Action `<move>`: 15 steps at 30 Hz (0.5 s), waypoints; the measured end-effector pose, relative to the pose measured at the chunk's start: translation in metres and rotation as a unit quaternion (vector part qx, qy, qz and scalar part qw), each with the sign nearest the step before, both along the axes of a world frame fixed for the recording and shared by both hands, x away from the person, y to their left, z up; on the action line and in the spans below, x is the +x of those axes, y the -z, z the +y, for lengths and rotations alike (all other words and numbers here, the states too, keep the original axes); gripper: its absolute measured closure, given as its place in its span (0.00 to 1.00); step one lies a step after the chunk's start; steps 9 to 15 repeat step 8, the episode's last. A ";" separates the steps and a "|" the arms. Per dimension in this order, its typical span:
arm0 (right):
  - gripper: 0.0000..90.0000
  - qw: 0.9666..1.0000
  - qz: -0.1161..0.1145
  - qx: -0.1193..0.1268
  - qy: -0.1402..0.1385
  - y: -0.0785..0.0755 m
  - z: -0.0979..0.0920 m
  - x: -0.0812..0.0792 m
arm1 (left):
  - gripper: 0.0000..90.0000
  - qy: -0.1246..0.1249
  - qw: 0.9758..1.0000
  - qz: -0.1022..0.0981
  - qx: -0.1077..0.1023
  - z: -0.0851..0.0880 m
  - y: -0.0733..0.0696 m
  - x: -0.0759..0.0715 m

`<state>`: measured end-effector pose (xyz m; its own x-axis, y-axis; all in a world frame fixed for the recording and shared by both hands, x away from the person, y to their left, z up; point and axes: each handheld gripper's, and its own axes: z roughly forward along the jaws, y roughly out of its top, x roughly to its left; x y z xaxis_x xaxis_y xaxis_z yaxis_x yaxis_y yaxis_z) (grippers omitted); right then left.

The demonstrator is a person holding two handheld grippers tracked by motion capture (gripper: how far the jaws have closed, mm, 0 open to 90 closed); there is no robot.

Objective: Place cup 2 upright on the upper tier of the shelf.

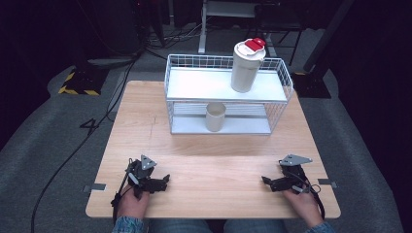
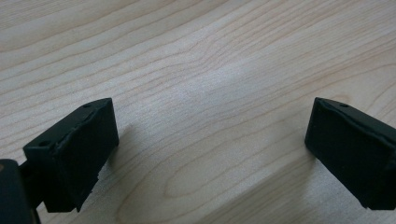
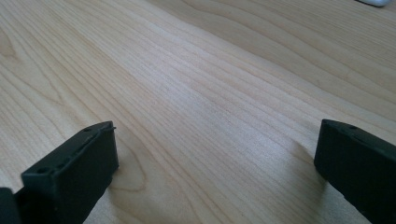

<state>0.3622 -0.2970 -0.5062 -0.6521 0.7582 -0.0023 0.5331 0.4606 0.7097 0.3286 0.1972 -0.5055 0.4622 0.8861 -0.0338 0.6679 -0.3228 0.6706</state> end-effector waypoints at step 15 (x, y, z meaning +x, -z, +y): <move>0.00 1.000 0.000 0.000 0.000 0.000 0.000 0.000 | 0.00 0.005 1.000 0.005 0.003 0.002 0.000 0.004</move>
